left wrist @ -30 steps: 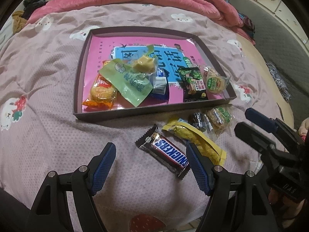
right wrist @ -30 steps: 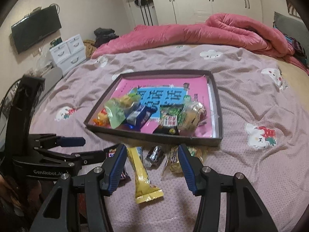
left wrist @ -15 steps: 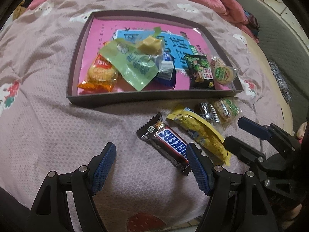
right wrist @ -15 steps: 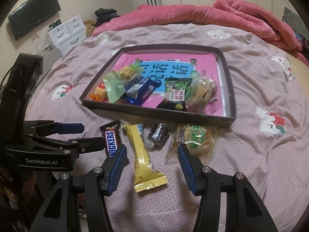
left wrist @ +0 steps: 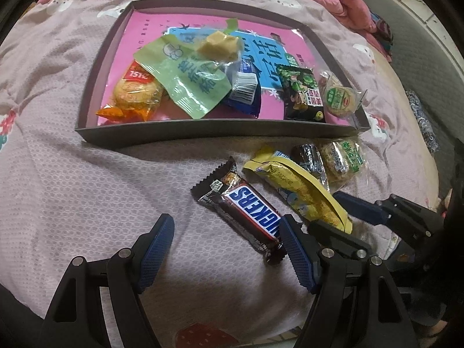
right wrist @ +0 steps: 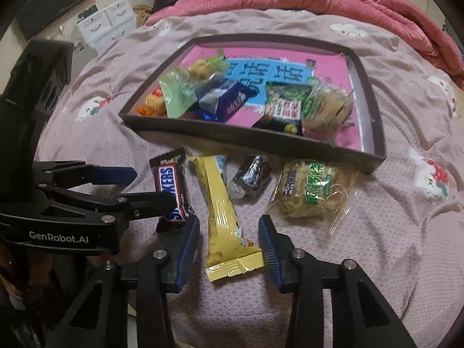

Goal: Organize snacks
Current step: 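Withdraw both tools from the tray toward the Snickers bar and yellow stick snack, then grasp the Snickers bar with the left tool while the right tool grasps the yellow stick snack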

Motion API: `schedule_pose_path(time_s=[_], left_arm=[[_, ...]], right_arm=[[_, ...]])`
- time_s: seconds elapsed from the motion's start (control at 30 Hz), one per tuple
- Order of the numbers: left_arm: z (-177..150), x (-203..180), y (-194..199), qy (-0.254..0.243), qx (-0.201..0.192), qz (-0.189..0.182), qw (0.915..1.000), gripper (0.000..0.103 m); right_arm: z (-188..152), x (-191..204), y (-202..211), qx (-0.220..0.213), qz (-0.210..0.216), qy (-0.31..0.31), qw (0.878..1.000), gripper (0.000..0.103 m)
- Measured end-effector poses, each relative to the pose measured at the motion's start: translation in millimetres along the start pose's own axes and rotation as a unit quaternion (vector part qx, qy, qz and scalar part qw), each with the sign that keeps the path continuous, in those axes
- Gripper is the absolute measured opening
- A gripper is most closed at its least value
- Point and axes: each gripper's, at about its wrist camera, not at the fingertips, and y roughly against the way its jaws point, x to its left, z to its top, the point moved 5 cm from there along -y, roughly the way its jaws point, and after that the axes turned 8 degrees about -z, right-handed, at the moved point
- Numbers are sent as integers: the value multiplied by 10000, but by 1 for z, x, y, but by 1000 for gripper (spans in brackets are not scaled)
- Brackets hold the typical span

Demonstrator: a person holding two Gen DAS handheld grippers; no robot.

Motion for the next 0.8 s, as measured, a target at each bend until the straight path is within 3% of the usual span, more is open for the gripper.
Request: schedule_pose_path(time_s=[0.13, 0.6, 0.7, 0.73, 0.8], left_arm=[[4, -1, -3, 54, -14, 44, 10000, 76], [13, -2, -22, 92, -18, 375, 9993, 74], [15, -2, -22, 42, -61, 398, 9992, 61], [15, -1, -21, 23, -85, 411, 9991, 51], [16, 2, -20, 40, -116, 382, 9992, 48]], right_arm=[[-1, 3, -6, 79, 21, 86, 9999, 32], [5, 8, -21, 131, 65, 206, 9997, 26], [6, 10, -22, 111, 55, 254, 9996, 24], [7, 12, -22, 99, 55, 262, 9996, 24], [6, 12, -22, 81, 85, 244, 9996, 22]])
